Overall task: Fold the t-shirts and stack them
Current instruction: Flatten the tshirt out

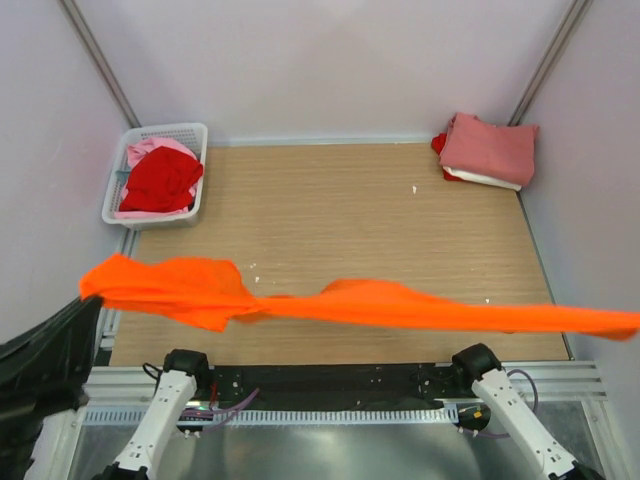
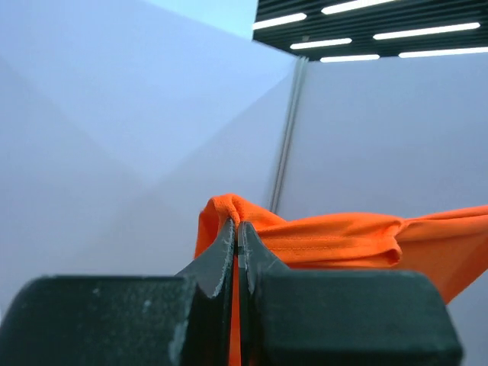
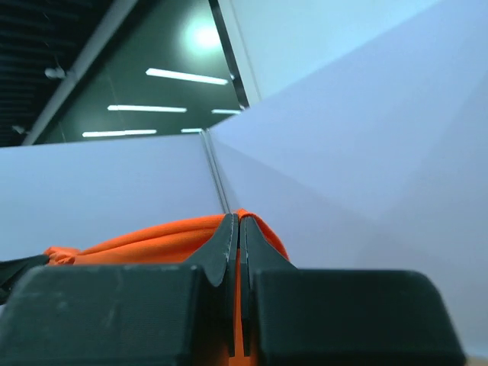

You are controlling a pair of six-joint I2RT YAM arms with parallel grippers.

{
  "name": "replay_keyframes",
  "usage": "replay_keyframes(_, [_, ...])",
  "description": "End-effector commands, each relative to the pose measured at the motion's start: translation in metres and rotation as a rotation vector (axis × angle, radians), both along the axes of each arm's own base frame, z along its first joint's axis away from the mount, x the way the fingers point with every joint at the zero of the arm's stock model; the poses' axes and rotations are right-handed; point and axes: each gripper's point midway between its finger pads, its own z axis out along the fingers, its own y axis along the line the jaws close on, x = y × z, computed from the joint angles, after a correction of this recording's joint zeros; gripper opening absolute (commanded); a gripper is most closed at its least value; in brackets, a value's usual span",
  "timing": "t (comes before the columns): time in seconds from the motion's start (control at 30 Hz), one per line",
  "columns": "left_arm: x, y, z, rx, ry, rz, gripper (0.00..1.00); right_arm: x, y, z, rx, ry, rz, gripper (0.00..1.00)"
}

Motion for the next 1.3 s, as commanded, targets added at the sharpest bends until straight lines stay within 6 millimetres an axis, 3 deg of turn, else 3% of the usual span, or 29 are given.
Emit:
replay_keyframes(0.0, [-0.016, -0.005, 0.025, 0.040, -0.085, -0.027, 0.00, 0.013, -0.008, 0.000, -0.029, 0.072, -0.079, 0.02])
replay_keyframes(0.07, [-0.025, -0.007, 0.035, 0.044, -0.116, -0.051, 0.00, 0.005, -0.014, 0.003, -0.030, 0.074, -0.100, 0.01])
replay_keyframes(0.17, [-0.005, -0.013, 0.042, 0.051, -0.083, -0.072, 0.00, 0.016, -0.026, 0.003, 0.001, 0.112, -0.167, 0.02])
replay_keyframes(0.27, [0.035, -0.019, 0.039, 0.065, 0.010, -0.076, 0.00, 0.057, -0.027, -0.009, -0.012, 0.245, -0.250, 0.01])
replay_keyframes(0.3, [0.050, -0.021, 0.031, 0.071, 0.063, -0.069, 0.00, 0.077, -0.022, -0.021, -0.045, 0.323, -0.269, 0.01])
replay_keyframes(0.33, [0.077, -0.023, 0.026, 0.075, 0.129, -0.059, 0.00, 0.108, -0.013, -0.030, -0.079, 0.412, -0.291, 0.01])
replay_keyframes(0.4, [0.109, -0.025, 0.012, 0.095, 0.227, -0.044, 0.00, 0.145, -0.004, -0.052, -0.117, 0.533, -0.322, 0.01])
replay_keyframes(0.43, [0.140, -0.027, -0.008, 0.113, 0.331, -0.033, 0.00, 0.178, 0.004, -0.078, -0.153, 0.637, -0.358, 0.01])
replay_keyframes(0.5, [0.177, -0.026, -0.033, 0.122, 0.436, 0.005, 0.00, 0.209, 0.009, -0.103, -0.176, 0.725, -0.399, 0.01])
replay_keyframes(0.57, [0.231, -0.032, -0.079, 0.152, 0.595, 0.014, 0.00, 0.253, 0.016, -0.142, -0.234, 0.841, -0.473, 0.01])
replay_keyframes(0.6, [0.249, -0.034, -0.091, 0.160, 0.628, 0.017, 0.00, 0.273, 0.020, -0.164, -0.264, 0.895, -0.503, 0.01])
replay_keyframes(0.7, [0.329, -0.039, -0.173, 0.198, 0.869, 0.052, 0.00, 0.328, 0.031, -0.227, -0.381, 1.056, -0.590, 0.01])
replay_keyframes(0.77, [0.368, -0.038, -0.218, 0.219, 1.000, 0.089, 0.00, 0.360, 0.036, -0.260, -0.435, 1.131, -0.646, 0.01])
replay_keyframes(0.8, [0.407, -0.039, -0.272, 0.250, 1.150, 0.116, 0.02, 0.387, 0.038, -0.296, -0.491, 1.213, -0.702, 0.01])
replay_keyframes(0.83, [0.424, -0.040, -0.295, 0.265, 1.215, 0.122, 0.06, 0.402, 0.038, -0.319, -0.527, 1.273, -0.722, 0.16])
replay_keyframes(0.87, [0.455, -0.045, -0.340, 0.301, 1.360, 0.120, 0.27, 0.425, 0.033, -0.361, -0.582, 1.382, -0.742, 0.50])
replay_keyframes(0.9, [0.465, -0.046, -0.354, 0.317, 1.418, 0.116, 0.37, 0.440, 0.034, -0.370, -0.587, 1.416, -0.729, 0.89])
replay_keyframes(0.93, [0.475, -0.052, -0.369, 0.329, 1.467, 0.091, 0.48, 0.450, 0.031, -0.378, -0.590, 1.444, -0.748, 0.96])
replay_keyframes(0.97, [0.487, -0.057, -0.354, 0.326, 1.433, 0.095, 0.63, 0.456, 0.030, -0.381, -0.590, 1.456, -0.766, 0.99])
replay_keyframes(1.0, [0.488, -0.061, -0.361, 0.349, 1.452, 0.100, 0.67, 0.464, 0.032, -0.378, -0.583, 1.445, -0.771, 1.00])
replay_keyframes(1.07, [0.488, -0.070, -0.354, 0.380, 1.415, 0.120, 0.77, 0.468, 0.040, -0.373, -0.572, 1.429, -0.721, 1.00])
replay_keyframes(1.1, [0.490, -0.072, -0.343, 0.371, 1.373, 0.128, 0.93, 0.467, 0.042, -0.370, -0.566, 1.422, -0.703, 1.00])
replay_keyframes(1.17, [0.478, -0.070, -0.329, 0.350, 1.340, 0.137, 0.99, 0.463, 0.050, -0.361, -0.550, 1.387, -0.638, 1.00])
replay_keyframes(1.23, [0.466, -0.065, -0.336, 0.344, 1.361, 0.153, 0.99, 0.455, 0.051, -0.366, -0.558, 1.394, -0.613, 1.00])
replay_keyframes(1.27, [0.455, -0.062, -0.326, 0.336, 1.347, 0.160, 0.98, 0.449, 0.054, -0.363, -0.554, 1.390, -0.586, 1.00])
